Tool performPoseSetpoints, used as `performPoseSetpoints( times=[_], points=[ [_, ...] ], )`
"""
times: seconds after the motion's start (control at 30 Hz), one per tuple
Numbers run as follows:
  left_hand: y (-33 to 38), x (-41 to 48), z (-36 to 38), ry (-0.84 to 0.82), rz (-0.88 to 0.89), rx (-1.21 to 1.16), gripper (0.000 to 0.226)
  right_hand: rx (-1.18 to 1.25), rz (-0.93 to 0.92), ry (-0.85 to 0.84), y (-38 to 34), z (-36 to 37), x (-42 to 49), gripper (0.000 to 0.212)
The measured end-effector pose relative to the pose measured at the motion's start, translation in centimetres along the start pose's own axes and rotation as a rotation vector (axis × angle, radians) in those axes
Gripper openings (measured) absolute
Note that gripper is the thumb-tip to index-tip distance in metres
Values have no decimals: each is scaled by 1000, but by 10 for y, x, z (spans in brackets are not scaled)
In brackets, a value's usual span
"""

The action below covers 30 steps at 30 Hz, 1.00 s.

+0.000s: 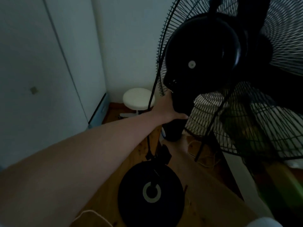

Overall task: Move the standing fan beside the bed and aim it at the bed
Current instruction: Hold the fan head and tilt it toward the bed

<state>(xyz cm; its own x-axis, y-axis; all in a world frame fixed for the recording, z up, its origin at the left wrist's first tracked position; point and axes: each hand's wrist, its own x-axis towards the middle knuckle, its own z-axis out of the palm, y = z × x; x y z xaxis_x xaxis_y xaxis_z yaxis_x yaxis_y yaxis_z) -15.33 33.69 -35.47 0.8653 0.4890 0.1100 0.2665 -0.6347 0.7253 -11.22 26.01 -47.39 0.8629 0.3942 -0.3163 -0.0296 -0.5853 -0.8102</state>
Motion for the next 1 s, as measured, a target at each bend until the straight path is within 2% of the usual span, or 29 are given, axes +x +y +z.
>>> performPoseSetpoints(
  times=[0.07, 0.13, 0.2, 0.33, 0.5, 0.67, 1.0],
  points=[
    [2, -12, -3, 7, -35, -85, 100, 77, -2, -19, -4, -11, -8, 67],
    [4, -35, -6, 3, -53, -109, 105, 172, 51, -36, -7, -27, -24, 91],
    [6, -59, -12, -22, -103, -119, 108, 206, 78, -71, -9, -38, -47, 101],
    [23, -102, -30, -90, -149, -128, 111, 264, -15, -171, -19, -62, -99, 87],
    [40, -147, -58, -43, -117, 2, 112, 222, -185, -198, -40, -98, -153, 67],
    [56, -178, -85, -15, -162, 88, 116, 193, -143, -154, -58, -125, -187, 81],
    [102, -222, -140, -10, -111, 69, 114, 223, -263, -68, -100, -149, -263, 79]
  ],
)
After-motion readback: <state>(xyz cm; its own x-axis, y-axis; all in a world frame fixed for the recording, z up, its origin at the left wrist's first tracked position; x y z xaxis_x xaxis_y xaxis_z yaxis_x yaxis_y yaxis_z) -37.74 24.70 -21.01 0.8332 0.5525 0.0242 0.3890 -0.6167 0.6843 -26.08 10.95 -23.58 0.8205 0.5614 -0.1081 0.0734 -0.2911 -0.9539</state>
